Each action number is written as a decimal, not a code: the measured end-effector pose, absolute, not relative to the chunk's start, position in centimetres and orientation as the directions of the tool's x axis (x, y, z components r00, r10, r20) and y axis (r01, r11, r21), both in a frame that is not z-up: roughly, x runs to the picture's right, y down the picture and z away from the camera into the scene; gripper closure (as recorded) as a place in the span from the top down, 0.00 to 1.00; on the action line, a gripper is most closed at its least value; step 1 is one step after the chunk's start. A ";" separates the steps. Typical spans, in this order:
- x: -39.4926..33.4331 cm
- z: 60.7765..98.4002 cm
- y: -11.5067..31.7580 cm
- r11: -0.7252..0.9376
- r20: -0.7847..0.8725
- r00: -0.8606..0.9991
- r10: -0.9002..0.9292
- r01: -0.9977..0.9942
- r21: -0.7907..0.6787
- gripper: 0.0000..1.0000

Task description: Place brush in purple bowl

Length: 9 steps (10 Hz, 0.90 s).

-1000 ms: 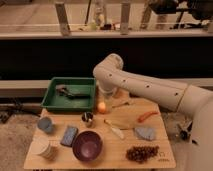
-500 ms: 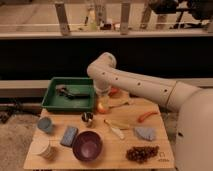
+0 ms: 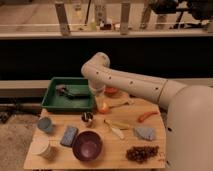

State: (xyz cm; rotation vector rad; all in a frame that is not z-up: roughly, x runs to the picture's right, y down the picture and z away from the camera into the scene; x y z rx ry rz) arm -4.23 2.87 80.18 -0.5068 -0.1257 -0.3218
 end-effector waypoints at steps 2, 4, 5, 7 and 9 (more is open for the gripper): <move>-5.2 80.7 2.7 0.824 0.209 0.940 -0.269 0.337 -0.456 0.80; -6.8 81.1 2.7 0.817 0.222 0.936 -0.273 0.347 -0.460 0.80; -6.7 81.2 2.7 0.817 0.222 0.937 -0.270 0.345 -0.462 0.80; -7.3 81.8 2.3 0.815 0.230 0.933 -0.275 0.354 -0.460 0.80; -9.2 82.3 2.3 0.815 0.248 0.930 -0.272 0.360 -0.455 0.80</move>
